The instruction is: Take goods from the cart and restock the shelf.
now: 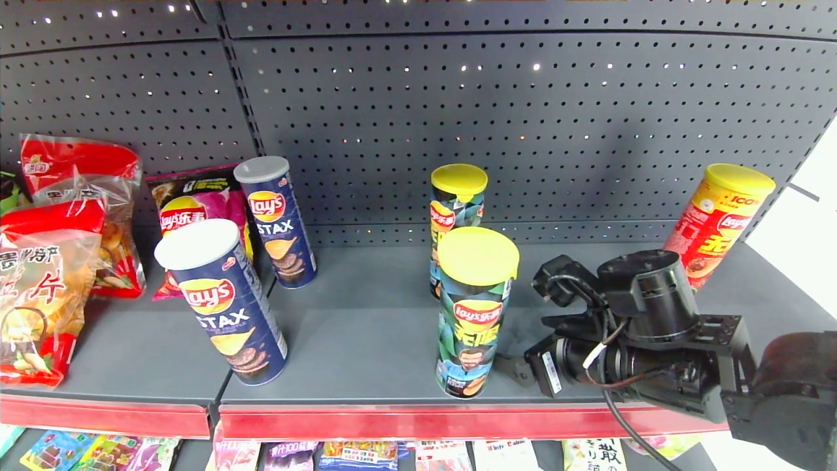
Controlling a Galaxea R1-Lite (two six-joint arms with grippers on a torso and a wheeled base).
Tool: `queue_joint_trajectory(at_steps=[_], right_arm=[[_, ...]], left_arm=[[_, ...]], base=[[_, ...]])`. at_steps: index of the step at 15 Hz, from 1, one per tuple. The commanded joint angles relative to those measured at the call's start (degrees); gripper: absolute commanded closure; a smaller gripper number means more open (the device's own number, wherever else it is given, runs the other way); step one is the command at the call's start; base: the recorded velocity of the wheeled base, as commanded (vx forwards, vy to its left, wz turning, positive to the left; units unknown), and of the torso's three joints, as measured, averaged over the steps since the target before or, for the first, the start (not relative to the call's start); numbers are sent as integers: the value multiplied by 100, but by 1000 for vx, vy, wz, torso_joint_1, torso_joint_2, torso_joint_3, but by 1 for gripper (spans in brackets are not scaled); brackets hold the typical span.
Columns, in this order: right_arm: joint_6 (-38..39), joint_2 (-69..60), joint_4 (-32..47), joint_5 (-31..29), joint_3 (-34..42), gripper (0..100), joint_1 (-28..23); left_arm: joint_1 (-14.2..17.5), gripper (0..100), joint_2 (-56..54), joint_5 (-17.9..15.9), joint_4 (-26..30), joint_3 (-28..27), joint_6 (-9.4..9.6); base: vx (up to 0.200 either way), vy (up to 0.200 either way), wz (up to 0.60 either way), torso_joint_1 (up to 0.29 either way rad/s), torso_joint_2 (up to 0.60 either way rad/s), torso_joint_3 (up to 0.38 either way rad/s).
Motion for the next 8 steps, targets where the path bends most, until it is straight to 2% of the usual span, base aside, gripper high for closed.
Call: queue_joint_trajectory(at_steps=[1,8], right_arm=[[-3,27,-4,1,-30,0,8],[6,80,-4,1,-39,0,140]], left_arm=[[1,0,7,-1,0,0,-2],[1,0,7,-1,0,0,7]], base=[[0,0,0,0,0,0],[0,0,0,0,0,0]])
